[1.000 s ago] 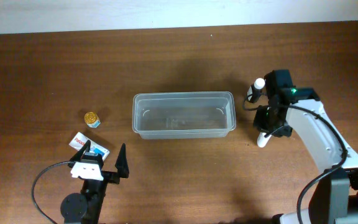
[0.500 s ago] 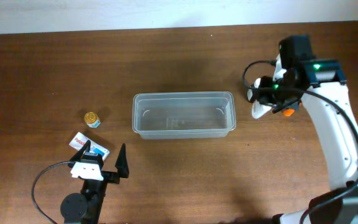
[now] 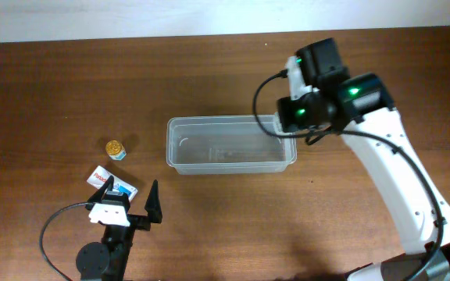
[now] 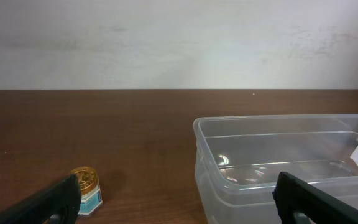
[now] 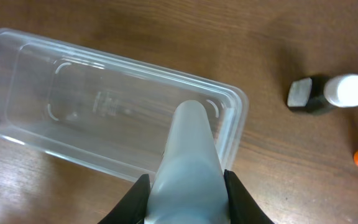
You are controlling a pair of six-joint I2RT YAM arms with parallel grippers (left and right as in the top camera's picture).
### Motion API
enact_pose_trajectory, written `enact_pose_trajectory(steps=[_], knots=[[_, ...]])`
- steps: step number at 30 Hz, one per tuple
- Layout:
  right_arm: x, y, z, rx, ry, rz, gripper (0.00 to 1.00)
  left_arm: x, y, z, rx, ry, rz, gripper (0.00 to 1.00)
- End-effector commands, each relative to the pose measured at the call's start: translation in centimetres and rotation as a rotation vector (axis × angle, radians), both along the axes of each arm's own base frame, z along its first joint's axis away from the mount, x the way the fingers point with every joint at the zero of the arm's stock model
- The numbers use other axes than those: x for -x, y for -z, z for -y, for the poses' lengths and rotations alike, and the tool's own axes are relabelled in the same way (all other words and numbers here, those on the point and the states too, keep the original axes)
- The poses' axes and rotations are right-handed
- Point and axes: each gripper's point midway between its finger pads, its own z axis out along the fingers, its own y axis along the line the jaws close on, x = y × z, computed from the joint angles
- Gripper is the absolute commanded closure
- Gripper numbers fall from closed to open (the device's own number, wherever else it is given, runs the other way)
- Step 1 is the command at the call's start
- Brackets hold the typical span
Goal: Pack container
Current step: 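Lift the lotion bottle and carry it over the container's right end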
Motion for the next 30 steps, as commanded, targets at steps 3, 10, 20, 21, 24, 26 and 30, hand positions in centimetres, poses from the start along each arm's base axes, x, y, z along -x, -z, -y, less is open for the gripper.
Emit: enact_pose_trajectory(steps=[3,10,20,21,24,26,30], knots=[[-0.9,-1.3,-0.2,0.092,0.052,0.092,0.88,0.0,0.1,-0.2,0.002,-0.01,0.001,0.01],[-2.0,1.6,-0.6,0.105,0.105,0.029,0.89,0.0,0.1,-0.2,0.002,-0.01,0.001,0.0],[-2.8,7.0,-1.5,0.111,0.176,-0.111,0.89,0.0,0.1,-0.2,0.002,-0.01,0.001,0.01],[-2.8,7.6,-1.6,0.107,0.193,-0.126,0.88,0.0,0.1,-0.2,0.002,-0.01,0.001,0.01],[-2.9,8.3,-1.7,0.105,0.215,-0.148,0.88,0.0,0.1,-0.2,0.002,-0.01,0.001,0.01],[-2.9,9.1,-1.7,0.106,0.231,-0.167,0.89,0.0,0.1,-0.2,0.002,-0.01,0.001,0.01],[-2.7,10.4,-1.7,0.116,0.236,-0.198,0.89,0.0,0.1,-0.2,0.002,-0.01,0.001,0.01]])
